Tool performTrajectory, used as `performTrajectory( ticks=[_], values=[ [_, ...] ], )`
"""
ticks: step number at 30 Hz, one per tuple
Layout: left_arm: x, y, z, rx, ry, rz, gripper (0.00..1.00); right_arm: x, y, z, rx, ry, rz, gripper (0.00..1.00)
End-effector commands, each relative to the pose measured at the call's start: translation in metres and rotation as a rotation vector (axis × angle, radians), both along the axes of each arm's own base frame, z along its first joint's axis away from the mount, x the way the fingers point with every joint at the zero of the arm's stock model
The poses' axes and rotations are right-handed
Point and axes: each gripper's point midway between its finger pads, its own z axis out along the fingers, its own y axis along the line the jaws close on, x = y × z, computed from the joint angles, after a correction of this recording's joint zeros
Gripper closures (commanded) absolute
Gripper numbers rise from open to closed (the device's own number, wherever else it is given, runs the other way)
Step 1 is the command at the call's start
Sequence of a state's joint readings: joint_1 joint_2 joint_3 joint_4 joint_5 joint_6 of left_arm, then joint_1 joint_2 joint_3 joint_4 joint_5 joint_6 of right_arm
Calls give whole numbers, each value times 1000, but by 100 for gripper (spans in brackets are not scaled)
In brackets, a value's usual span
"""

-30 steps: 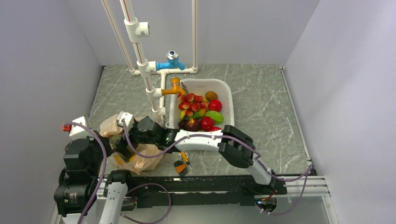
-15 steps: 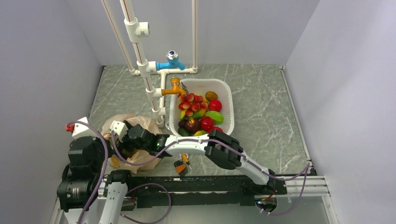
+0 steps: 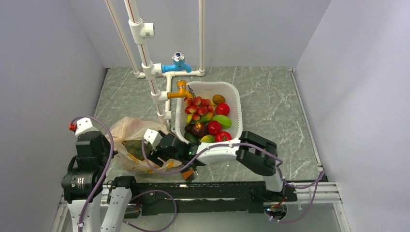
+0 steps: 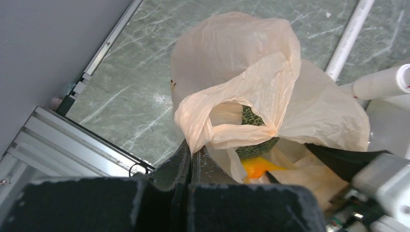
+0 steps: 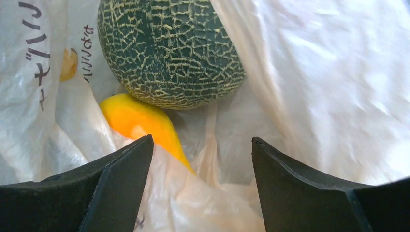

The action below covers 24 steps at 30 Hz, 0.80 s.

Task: Take the fake fruits out of the plastic bag
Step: Adjust the plastic bag at the center of the board, then take out the fake fruit from the plastic bag.

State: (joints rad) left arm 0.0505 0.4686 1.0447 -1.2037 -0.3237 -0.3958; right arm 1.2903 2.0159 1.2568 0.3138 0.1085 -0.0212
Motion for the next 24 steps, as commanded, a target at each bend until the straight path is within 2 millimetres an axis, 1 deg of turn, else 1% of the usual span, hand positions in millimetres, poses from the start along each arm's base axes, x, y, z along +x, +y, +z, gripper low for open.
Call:
performTrajectory(
  ticks=[1, 4, 7, 10, 12, 13, 14, 16, 19, 20, 22, 23, 24],
  values=[
    [-10, 4, -13, -16, 37, 61, 100, -3, -5, 62, 109, -9, 6, 23],
    [-11, -7, -20, -73, 45, 28, 100, -10, 7, 89, 183, 16, 44, 23],
    [-13, -13, -22, -104, 21, 9, 100, -12, 24, 106, 236, 26, 73, 22],
    [-15, -11, -23, -95, -18, 20, 100, -12, 45, 112, 254, 36, 99, 21],
    [-18, -9, -22, -93, -31, 34, 100, -7, 57, 114, 279, 38, 86, 17],
    [-20, -9, -22, -94, -36, 41, 100, -3, 64, 108, 279, 40, 77, 15],
    [-21, -8, -22, -94, -40, 46, 100, 0, 73, 113, 297, 39, 74, 14],
    [-22, -8, -21, -94, -48, 48, 100, 4, 88, 108, 311, 44, 71, 13],
    [-25, -7, -20, -94, -60, 56, 100, 9, 109, 86, 304, 70, 63, 14],
    [-26, -7, -20, -95, -62, 61, 100, 11, 112, 75, 293, 80, 58, 17],
    [-27, -5, -20, -91, -62, 69, 100, 11, 114, 57, 270, 89, 57, 23],
    [-28, -5, -20, -91, -61, 74, 100, 16, 111, 48, 253, 80, 35, 27],
    [-28, -4, -20, -90, -62, 78, 100, 16, 106, 39, 230, 81, 29, 32]
  ],
)
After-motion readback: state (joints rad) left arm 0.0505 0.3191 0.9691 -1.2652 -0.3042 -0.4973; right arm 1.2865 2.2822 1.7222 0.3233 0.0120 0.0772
